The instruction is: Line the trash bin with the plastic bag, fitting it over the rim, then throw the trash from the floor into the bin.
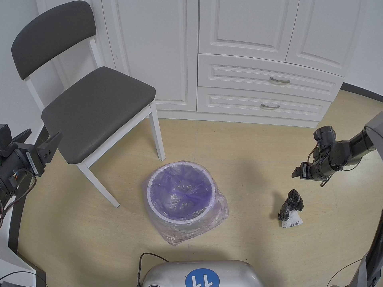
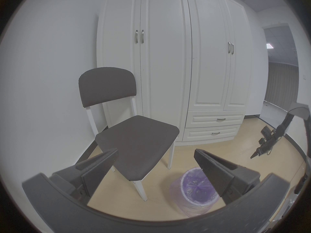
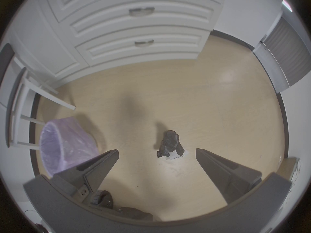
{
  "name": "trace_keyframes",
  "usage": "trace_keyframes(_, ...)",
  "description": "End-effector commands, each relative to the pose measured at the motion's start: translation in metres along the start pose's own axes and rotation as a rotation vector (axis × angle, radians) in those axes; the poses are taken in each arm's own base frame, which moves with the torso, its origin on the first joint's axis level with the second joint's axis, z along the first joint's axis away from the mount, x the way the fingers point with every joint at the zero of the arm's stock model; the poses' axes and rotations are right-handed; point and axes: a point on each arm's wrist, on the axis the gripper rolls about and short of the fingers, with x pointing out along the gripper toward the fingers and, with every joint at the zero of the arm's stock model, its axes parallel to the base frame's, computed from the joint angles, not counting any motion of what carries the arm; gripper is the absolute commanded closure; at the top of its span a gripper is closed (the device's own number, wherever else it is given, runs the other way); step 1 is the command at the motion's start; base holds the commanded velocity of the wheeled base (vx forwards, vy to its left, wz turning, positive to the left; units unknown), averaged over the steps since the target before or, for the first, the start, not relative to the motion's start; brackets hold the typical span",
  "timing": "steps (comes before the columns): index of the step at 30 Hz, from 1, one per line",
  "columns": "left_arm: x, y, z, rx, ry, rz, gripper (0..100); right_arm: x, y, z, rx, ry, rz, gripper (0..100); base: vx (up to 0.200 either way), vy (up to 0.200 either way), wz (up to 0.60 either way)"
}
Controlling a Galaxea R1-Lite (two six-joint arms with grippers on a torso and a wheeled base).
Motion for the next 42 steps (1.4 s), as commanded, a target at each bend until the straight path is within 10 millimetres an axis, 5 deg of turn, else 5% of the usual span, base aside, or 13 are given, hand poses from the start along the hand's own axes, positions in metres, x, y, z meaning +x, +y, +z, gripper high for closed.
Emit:
trace_keyframes(1, 0.021, -0.001, -0.01, 0.007, 0.05, 0.004, 0, 0.085, -0.022, -0.015, 0.034, 0.1, -0.055, 0, 0.0, 0.0, 0.0)
trace_keyframes(8, 0.021, 0.0, -0.01, 0.008, 0.039, 0.008, 0, 0.133, -0.022, -0.023, 0.043, 0.172, -0.004, 0, 0.0, 0.0, 0.0)
trace_keyframes(18, 0.023, 0.001, -0.011, 0.008, 0.047, 0.018, 0, 0.18, -0.019, -0.003, 0.057, 0.255, 0.02, 0, 0.0, 0.0, 0.0)
trace_keyframes(22, 0.024, 0.001, -0.012, 0.008, 0.053, 0.018, 0, 0.198, -0.025, -0.016, 0.055, 0.346, -0.012, 0, 0.0, 0.0, 0.0)
trace_keyframes(42, 0.031, 0.001, -0.021, 0.047, 0.09, 0.019, 0, 0.21, -0.024, -0.029, 0.023, 0.372, -0.011, 0, 0.0, 0.0, 0.0)
